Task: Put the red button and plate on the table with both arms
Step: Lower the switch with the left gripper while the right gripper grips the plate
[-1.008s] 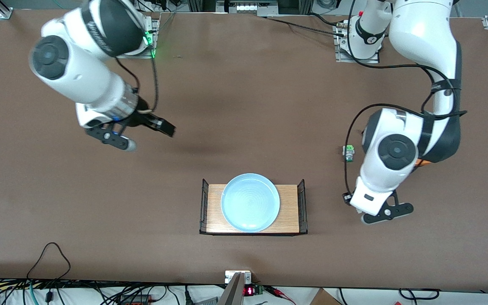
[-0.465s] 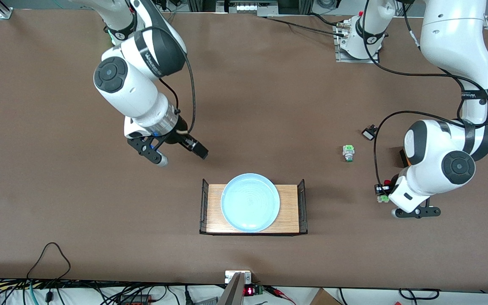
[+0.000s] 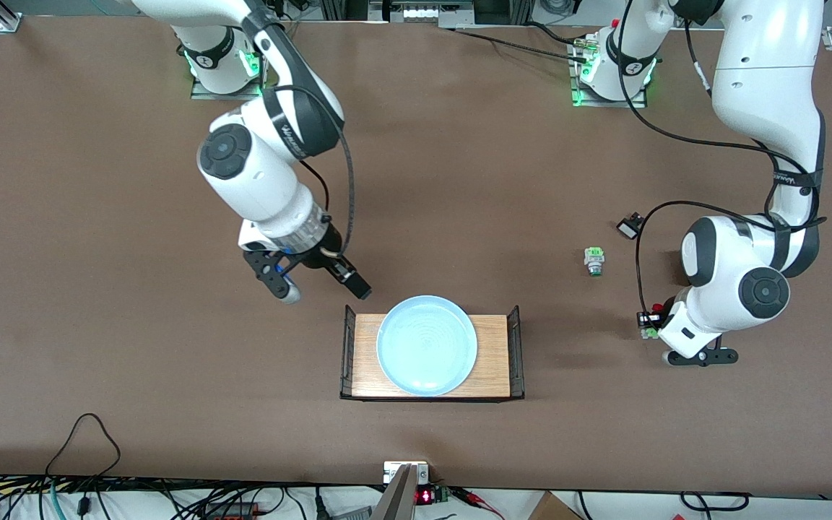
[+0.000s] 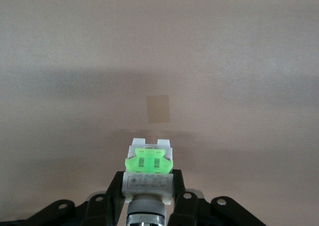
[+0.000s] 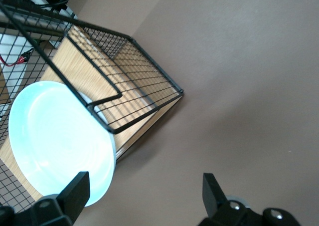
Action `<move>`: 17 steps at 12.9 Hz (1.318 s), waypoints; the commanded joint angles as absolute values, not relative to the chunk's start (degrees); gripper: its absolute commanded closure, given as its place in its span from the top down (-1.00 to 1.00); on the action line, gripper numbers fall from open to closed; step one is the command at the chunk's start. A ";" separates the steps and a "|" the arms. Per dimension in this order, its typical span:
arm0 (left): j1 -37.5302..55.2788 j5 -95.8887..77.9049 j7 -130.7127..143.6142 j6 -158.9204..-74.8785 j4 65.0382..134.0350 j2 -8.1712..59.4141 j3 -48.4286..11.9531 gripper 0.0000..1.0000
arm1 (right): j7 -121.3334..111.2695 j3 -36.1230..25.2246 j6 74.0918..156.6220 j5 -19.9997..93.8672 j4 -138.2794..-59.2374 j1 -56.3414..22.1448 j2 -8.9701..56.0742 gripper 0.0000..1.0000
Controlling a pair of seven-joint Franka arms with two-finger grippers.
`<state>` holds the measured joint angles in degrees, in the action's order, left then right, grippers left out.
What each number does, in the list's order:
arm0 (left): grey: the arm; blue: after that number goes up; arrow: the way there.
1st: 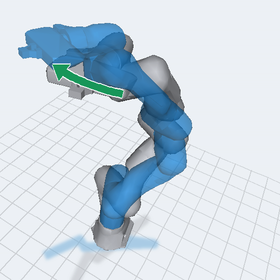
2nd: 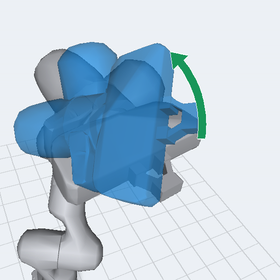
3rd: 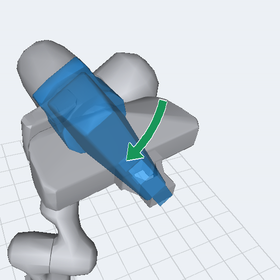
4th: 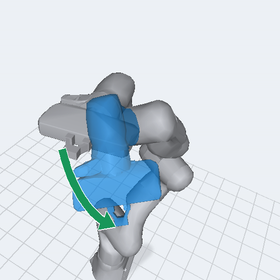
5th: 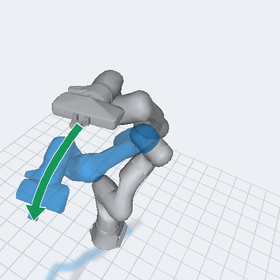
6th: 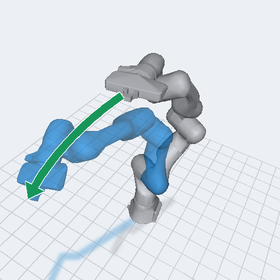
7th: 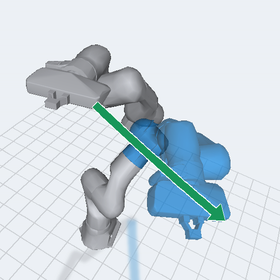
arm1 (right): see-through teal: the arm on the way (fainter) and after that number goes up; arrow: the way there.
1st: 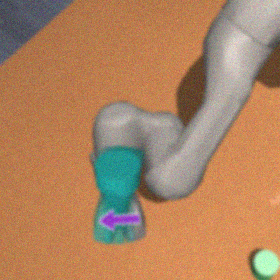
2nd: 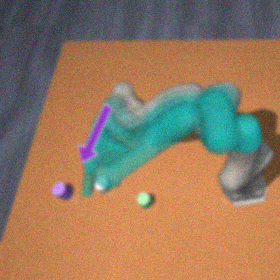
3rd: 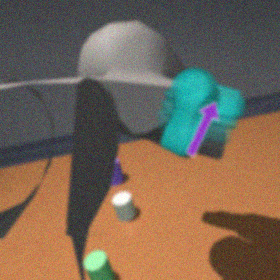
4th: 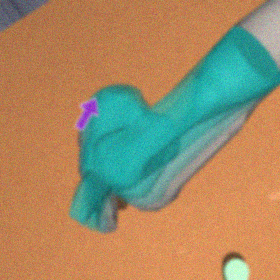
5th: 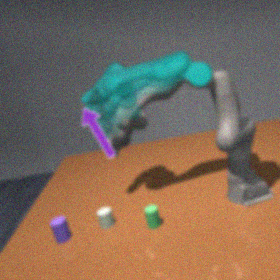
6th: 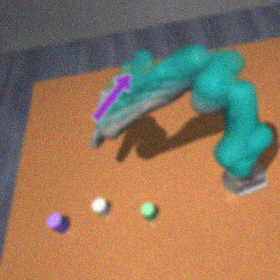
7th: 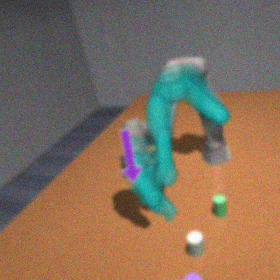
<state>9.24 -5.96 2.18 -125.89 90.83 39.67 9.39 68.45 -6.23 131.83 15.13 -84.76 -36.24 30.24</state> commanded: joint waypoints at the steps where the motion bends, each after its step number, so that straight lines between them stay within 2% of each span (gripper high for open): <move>1: 8.61 -9.05 0.00 -126.65 90.88 40.51 8.96 -0.90 | 69.87 -6.59 132.27 16.00 -80.95 -37.27 33.39 1.00; 4: 8.79 -9.05 0.00 -127.62 90.88 41.66 8.96 -0.82 | 69.35 -6.59 135.68 16.08 -80.86 -37.27 35.06 1.00; 6: 8.70 -9.05 -0.44 -127.62 90.88 41.92 8.96 -0.70 | 69.00 -6.50 137.80 16.08 -80.77 -37.35 36.64 1.00; 8: 8.70 -9.05 -0.62 -127.62 90.88 42.19 8.96 -0.42 | 68.82 -6.50 140.00 16.61 -80.77 -37.35 37.61 1.00; 11: 8.70 -9.05 -0.62 -127.62 90.70 42.28 8.96 0.28 | 68.82 -6.50 142.03 16.79 -80.77 -37.62 38.49 1.00; 14: 8.53 -9.05 -0.70 -127.27 90.26 42.19 9.05 0.64 | 68.82 -6.50 142.21 16.79 -80.77 -37.70 39.11 1.00; 15: 8.35 -9.05 -0.70 -127.00 90.26 41.84 9.05 1.00 | 68.82 -6.50 142.73 16.79 -80.68 -37.71 39.46 1.00; 17: 8.17 -8.97 -0.96 -126.13 90.26 40.00 9.23 1.00 | 68.82 -6.42 144.05 16.87 -80.42 -38.05 39.90 1.00</move>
